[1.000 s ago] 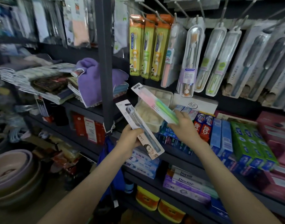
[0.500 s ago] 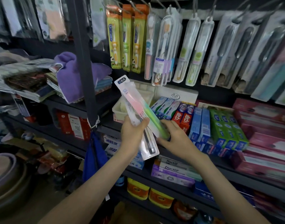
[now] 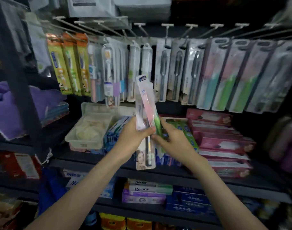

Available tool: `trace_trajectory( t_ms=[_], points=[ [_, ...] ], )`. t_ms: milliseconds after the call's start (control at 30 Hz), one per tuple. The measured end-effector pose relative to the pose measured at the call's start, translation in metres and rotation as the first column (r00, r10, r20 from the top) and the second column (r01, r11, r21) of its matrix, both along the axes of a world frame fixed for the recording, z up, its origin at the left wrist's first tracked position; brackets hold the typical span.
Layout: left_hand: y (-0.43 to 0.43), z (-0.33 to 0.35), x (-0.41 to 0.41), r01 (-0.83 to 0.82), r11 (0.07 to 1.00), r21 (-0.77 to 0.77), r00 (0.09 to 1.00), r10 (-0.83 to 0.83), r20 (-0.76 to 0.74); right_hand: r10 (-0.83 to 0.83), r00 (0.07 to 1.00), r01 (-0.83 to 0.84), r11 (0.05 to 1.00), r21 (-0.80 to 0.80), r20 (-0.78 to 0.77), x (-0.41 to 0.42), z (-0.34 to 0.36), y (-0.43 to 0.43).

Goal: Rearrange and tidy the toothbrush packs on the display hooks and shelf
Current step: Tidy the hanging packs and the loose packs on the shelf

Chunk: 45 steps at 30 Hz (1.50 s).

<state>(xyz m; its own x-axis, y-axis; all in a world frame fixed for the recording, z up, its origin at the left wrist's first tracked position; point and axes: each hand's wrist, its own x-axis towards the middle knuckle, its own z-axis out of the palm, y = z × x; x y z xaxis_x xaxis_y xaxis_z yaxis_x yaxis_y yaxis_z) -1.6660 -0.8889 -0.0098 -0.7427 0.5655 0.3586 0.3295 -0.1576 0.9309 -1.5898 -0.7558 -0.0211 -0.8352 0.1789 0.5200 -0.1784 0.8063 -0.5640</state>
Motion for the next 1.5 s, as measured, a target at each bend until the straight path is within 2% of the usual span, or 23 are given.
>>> trace_trajectory(
  t_ms=[100,200,300,500,600,800,967,1167,1200,1267,1333,1367,1433,1500],
  points=[
    [0.030,0.010,0.007,0.080,0.996,-0.032,0.997,-0.080,-0.019,-0.064,0.998,0.062,0.996,-0.057,-0.030,0.020,0.005,0.025],
    [0.057,0.019,0.011,0.136,0.989,-0.058,0.989,-0.140,-0.058,-0.204,0.976,0.198,0.977,-0.076,-0.075,0.036,0.010,0.055],
    [0.082,0.029,0.007,0.094,0.995,-0.039,0.993,-0.097,-0.061,-0.372,0.923,0.370,0.928,-0.041,-0.093,0.054,0.022,0.092],
    [0.134,0.044,0.005,0.065,0.997,0.033,0.996,-0.063,-0.058,-0.599,0.790,0.609,0.791,0.057,-0.128,0.079,0.048,0.156],
    [0.154,0.049,0.007,0.053,0.996,0.075,0.998,-0.049,-0.049,-0.652,0.740,0.672,0.724,0.155,-0.164,0.081,0.060,0.174],
    [0.178,0.053,0.009,0.060,0.986,0.154,0.998,-0.056,-0.027,-0.691,0.680,0.733,0.649,0.205,-0.245,0.063,0.079,0.189],
    [0.188,0.053,0.005,0.042,0.988,0.150,0.999,-0.039,-0.023,-0.718,0.666,0.746,0.631,0.213,-0.201,0.045,0.073,0.193],
    [0.182,0.048,0.003,0.048,0.993,0.112,0.999,-0.046,-0.017,-0.727,0.672,0.740,0.655,0.152,-0.139,0.030,0.077,0.194],
    [0.179,0.046,0.001,0.045,0.993,0.108,0.999,-0.044,-0.014,-0.722,0.677,0.736,0.662,0.140,-0.144,0.028,0.076,0.189],
    [0.173,0.041,-0.003,0.029,0.995,0.093,1.000,-0.029,-0.003,-0.676,0.690,0.718,0.684,0.129,-0.259,0.025,0.072,0.173],
    [0.165,0.039,-0.006,0.008,0.996,0.084,1.000,-0.008,-0.001,-0.544,0.753,0.628,0.762,0.159,-0.370,0.021,0.062,0.150],
    [0.161,0.040,-0.006,0.005,0.996,0.087,1.000,-0.005,0.001,-0.445,0.817,0.532,0.826,0.185,-0.366,0.018,0.057,0.137],
    [0.154,0.042,-0.008,0.003,0.993,0.117,0.999,-0.008,0.039,-0.280,0.931,0.328,0.924,0.198,-0.236,0.010,0.051,0.112],
    [0.146,0.050,-0.008,-0.023,0.993,0.119,0.995,0.012,0.096,-0.221,0.967,0.240,0.955,0.174,-0.124,-0.002,0.048,0.098]
  ],
)
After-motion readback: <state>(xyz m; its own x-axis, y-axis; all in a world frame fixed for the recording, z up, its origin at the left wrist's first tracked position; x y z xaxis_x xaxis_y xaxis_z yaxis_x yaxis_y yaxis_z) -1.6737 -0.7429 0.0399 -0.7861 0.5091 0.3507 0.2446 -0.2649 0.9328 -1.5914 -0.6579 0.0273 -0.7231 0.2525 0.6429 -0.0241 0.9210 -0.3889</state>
